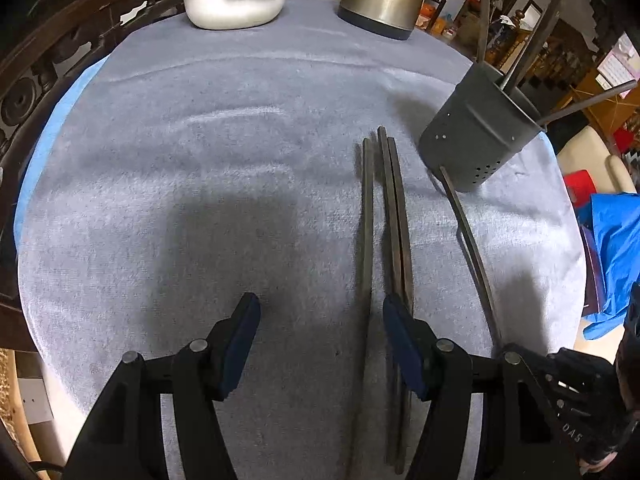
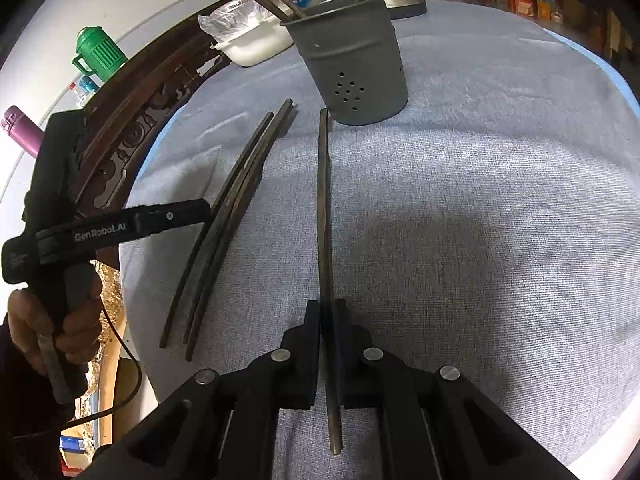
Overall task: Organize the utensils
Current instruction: 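Lower both grippers onto the dark chopsticks lying beside the cup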
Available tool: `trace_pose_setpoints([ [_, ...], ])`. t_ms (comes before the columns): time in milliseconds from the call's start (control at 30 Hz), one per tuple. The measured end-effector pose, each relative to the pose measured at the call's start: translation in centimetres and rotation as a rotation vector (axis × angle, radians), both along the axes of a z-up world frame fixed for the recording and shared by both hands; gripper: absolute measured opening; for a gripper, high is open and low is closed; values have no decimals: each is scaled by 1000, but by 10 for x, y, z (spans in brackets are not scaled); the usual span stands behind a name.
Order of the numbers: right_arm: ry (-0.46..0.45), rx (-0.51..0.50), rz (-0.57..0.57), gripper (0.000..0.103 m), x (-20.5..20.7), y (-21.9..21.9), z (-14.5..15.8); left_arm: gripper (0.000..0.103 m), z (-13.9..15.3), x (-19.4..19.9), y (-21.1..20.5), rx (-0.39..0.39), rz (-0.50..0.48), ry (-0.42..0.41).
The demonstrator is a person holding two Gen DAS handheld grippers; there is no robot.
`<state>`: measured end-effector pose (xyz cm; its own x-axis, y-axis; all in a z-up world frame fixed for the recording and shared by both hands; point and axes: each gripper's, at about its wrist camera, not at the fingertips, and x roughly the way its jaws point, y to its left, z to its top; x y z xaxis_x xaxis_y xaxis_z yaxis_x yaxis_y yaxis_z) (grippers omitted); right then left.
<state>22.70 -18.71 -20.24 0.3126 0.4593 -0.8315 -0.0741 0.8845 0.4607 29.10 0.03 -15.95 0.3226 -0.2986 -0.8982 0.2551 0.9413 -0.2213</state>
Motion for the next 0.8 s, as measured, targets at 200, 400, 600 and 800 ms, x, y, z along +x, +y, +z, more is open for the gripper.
trace_pose_setpoints([
  [200, 2, 21, -8, 9, -1, -4, -1, 64, -2, 7, -15, 56, -21, -25],
  [400, -8, 15, -4, 9, -2, -4, -1, 14, -1, 7, -7, 98, -14, -57],
  [600, -20, -13, 14, 8, -4, -1, 1, 8, -3, 1, 23, 1, 37, -11],
  [800, -10, -45, 56, 8, -3, 4, 4, 7, -2, -32, 38, -26, 36, 23],
])
